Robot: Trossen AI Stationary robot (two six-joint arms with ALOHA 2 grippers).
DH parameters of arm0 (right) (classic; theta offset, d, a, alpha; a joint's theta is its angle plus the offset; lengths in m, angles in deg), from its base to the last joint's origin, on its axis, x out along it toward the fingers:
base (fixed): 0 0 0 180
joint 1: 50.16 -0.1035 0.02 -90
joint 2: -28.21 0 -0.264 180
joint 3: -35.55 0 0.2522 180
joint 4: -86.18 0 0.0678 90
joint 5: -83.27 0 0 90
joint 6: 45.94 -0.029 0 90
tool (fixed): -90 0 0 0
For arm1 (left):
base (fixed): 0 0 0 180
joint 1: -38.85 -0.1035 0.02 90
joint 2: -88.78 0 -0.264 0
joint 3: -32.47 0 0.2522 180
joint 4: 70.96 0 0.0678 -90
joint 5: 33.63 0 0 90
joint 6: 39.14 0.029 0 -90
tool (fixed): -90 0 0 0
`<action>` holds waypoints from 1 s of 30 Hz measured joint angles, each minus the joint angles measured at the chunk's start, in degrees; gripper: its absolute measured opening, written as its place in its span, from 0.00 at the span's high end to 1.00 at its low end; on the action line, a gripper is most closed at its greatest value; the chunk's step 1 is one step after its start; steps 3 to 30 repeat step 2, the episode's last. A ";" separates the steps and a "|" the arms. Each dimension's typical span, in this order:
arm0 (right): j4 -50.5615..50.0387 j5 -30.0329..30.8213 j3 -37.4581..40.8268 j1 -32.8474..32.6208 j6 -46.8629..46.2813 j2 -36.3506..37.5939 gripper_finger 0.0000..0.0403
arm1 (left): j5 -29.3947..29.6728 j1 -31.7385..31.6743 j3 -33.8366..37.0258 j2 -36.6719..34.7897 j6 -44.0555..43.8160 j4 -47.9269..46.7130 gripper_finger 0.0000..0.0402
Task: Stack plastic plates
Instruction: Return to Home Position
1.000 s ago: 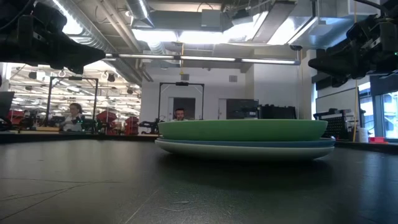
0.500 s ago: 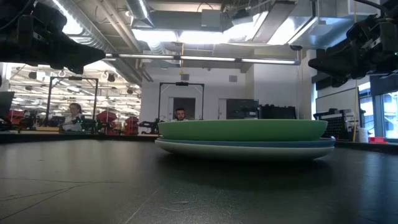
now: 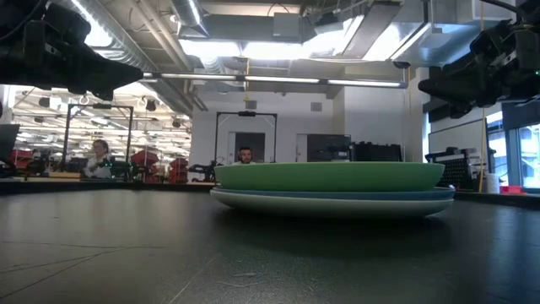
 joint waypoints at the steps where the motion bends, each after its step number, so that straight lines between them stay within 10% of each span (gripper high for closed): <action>1: -0.01 0.00 0.00 0.00 0.02 -0.02 0.99 | 0.00 0.00 0.01 0.00 0.01 0.00 0.92; 30: -0.01 0.00 0.00 0.00 0.02 0.00 0.99 | 0.00 0.01 0.02 -0.02 0.01 0.00 0.92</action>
